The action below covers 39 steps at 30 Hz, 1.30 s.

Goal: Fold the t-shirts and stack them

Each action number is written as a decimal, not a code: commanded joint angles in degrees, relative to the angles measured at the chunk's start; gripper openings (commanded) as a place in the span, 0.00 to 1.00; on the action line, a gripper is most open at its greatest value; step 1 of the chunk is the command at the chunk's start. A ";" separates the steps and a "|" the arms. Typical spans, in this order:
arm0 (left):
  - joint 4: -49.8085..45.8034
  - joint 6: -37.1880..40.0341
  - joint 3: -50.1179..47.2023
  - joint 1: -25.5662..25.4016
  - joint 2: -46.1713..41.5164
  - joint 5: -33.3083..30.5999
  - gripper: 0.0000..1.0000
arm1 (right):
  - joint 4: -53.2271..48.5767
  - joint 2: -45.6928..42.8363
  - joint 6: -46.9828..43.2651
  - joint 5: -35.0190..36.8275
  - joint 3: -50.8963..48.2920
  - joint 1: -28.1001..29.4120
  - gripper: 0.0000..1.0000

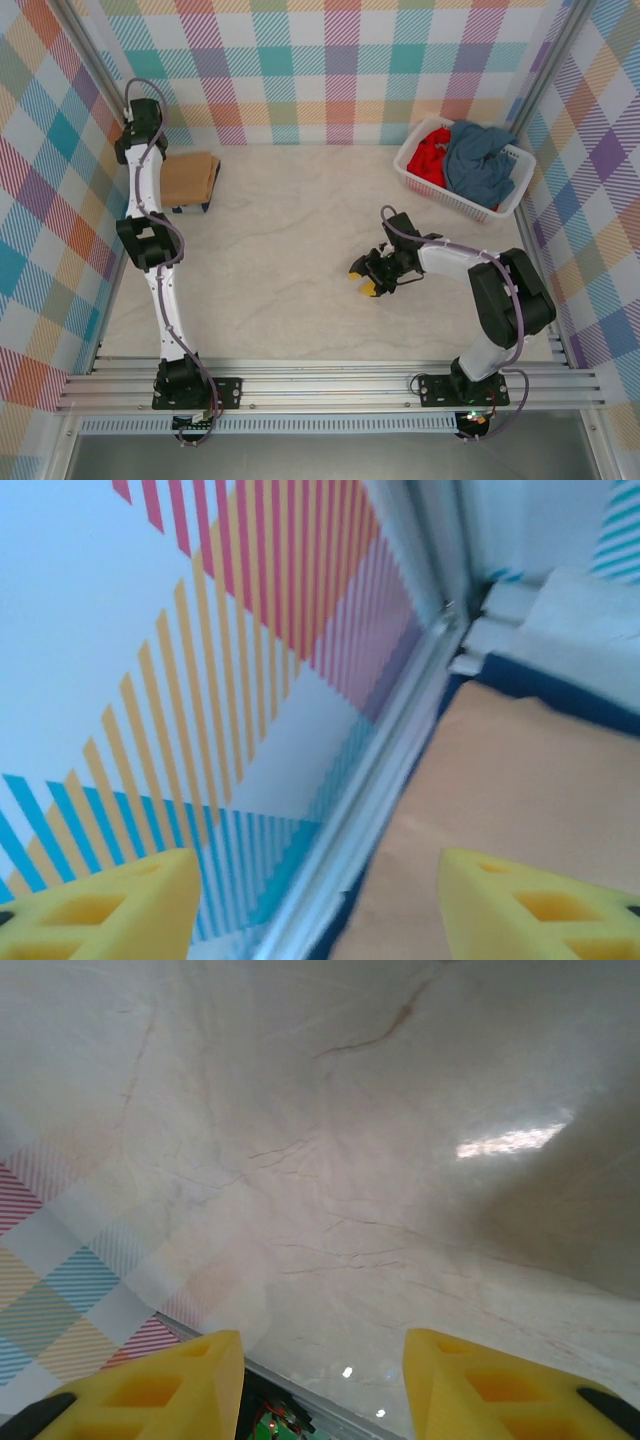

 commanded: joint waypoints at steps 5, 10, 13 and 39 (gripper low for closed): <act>-9.92 -30.38 -2.01 0.02 -4.48 19.20 0.54 | -8.39 -2.64 -5.77 -0.54 5.36 -0.05 0.46; -5.48 -36.26 -15.55 -7.55 -13.93 17.52 0.56 | -10.32 -5.87 -9.07 -0.22 6.93 -3.36 0.47; 5.44 -40.80 -32.01 -12.98 -25.59 18.66 0.68 | -12.33 -10.45 -12.55 4.33 8.72 -6.49 0.63; 42.34 -17.13 -137.86 -23.18 -114.28 4.18 1.00 | 15.26 -58.53 -51.96 66.08 -32.04 -10.62 1.00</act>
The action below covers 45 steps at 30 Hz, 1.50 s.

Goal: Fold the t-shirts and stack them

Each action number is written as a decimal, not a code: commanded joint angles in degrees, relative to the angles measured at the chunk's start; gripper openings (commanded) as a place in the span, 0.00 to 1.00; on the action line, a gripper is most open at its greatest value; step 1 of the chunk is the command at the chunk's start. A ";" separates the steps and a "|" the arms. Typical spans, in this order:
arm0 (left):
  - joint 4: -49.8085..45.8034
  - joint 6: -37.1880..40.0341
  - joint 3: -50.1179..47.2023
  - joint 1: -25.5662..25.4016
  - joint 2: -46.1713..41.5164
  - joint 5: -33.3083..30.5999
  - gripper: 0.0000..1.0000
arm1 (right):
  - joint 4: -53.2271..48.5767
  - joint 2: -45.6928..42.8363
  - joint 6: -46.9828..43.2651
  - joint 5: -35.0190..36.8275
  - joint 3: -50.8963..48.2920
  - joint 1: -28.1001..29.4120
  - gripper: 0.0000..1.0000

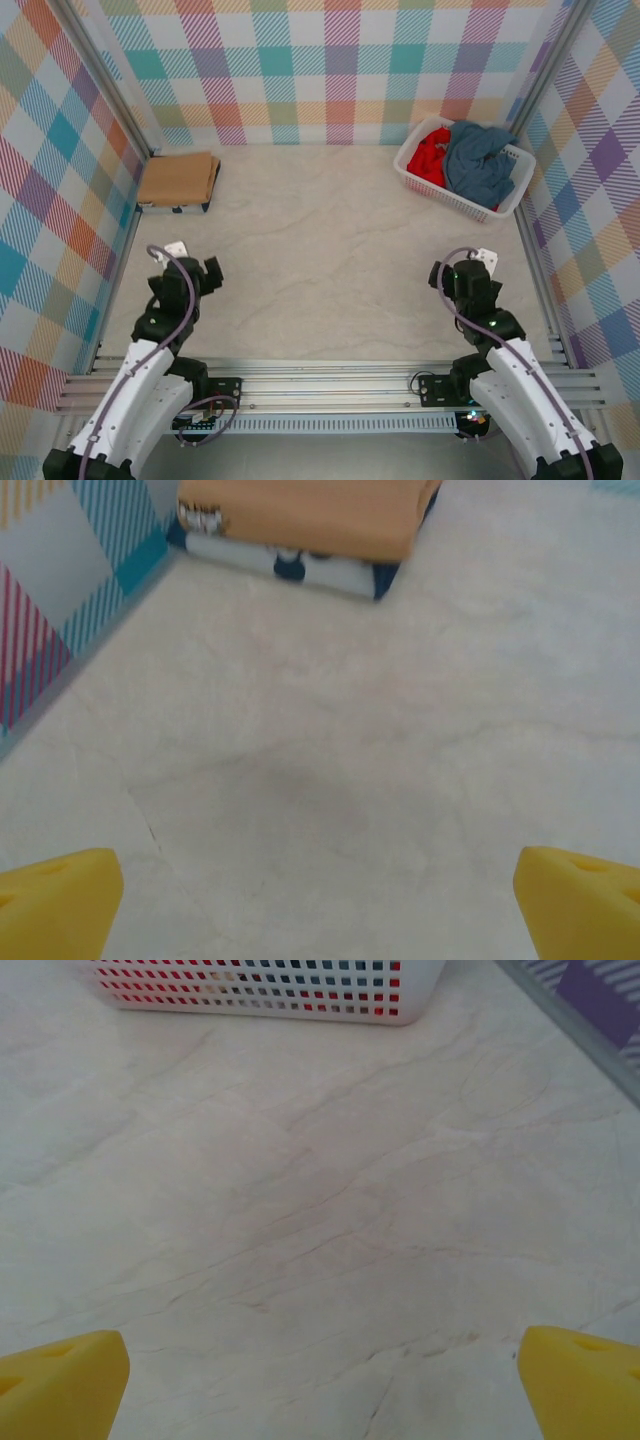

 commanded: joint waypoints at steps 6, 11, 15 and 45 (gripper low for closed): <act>31.31 4.18 -6.85 4.92 17.86 5.67 1.00 | 33.56 17.11 -15.78 -4.95 -5.67 -5.23 1.00; 45.42 5.56 -2.57 7.88 33.93 9.58 1.00 | 46.29 31.25 -15.41 -12.05 -2.11 -10.32 1.00; 55.79 6.08 0.17 10.09 43.47 12.61 1.00 | 58.01 41.27 -15.31 -17.74 0.73 -13.31 1.00; 67.91 11.39 -0.37 6.55 54.38 13.34 1.00 | 68.86 53.26 -19.97 -26.88 2.22 -14.63 1.00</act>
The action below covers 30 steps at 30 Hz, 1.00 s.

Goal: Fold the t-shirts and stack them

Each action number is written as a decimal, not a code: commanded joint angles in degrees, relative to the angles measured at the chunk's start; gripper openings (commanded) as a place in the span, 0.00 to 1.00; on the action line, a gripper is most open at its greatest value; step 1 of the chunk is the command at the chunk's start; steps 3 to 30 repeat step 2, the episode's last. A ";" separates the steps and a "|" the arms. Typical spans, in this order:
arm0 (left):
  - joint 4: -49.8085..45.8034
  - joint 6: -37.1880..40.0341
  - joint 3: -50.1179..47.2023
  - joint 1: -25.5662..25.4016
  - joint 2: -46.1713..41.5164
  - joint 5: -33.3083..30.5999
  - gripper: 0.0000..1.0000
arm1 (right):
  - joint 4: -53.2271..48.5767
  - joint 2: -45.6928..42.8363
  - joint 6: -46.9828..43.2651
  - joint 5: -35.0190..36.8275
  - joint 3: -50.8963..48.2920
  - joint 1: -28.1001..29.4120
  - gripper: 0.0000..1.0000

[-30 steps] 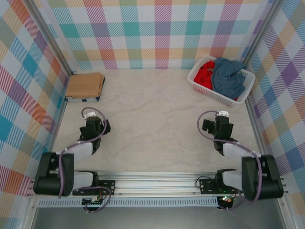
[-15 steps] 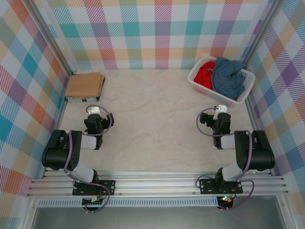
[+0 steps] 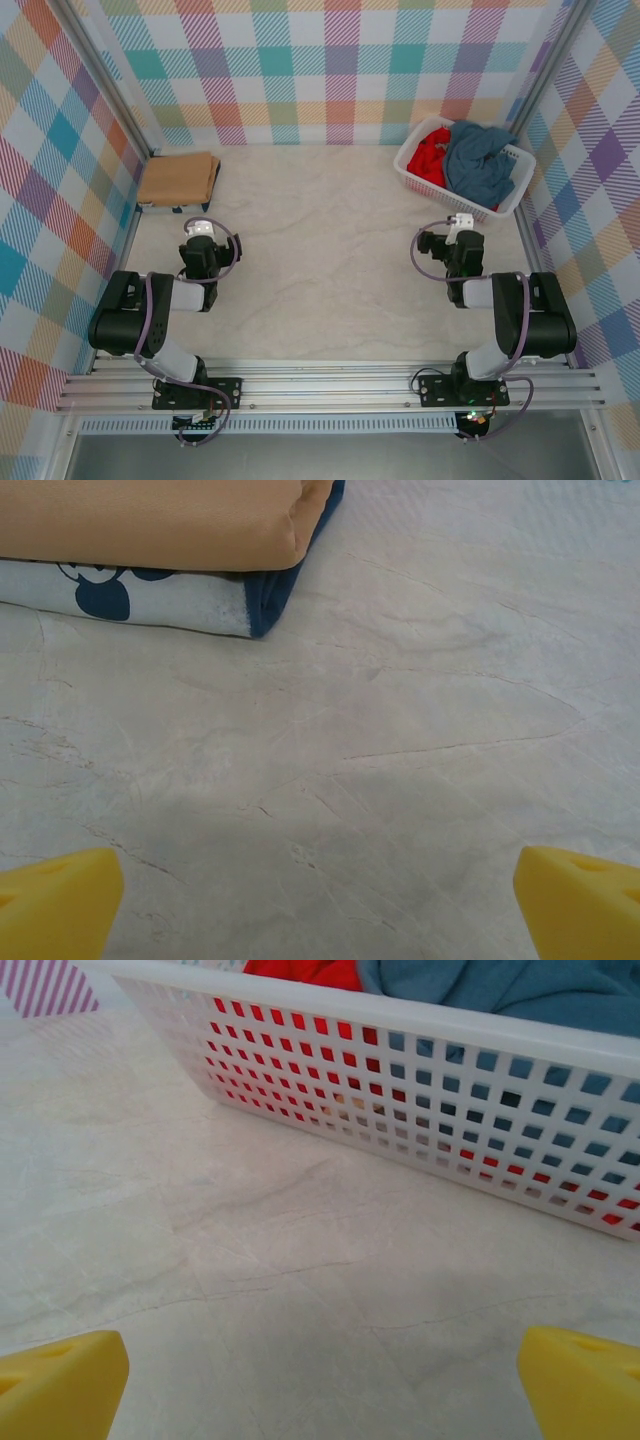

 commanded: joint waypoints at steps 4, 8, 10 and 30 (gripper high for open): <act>1.62 1.15 0.72 -0.36 -0.36 -0.55 1.00 | 0.54 0.24 -1.32 -2.55 1.12 0.13 1.00; 1.62 1.15 0.72 -0.36 -0.36 -0.55 1.00 | 0.54 0.24 -1.32 -2.55 1.12 0.13 1.00; 1.62 1.15 0.72 -0.36 -0.36 -0.55 1.00 | 0.54 0.24 -1.32 -2.55 1.12 0.13 1.00; 1.62 1.15 0.72 -0.36 -0.36 -0.55 1.00 | 0.54 0.24 -1.32 -2.55 1.12 0.13 1.00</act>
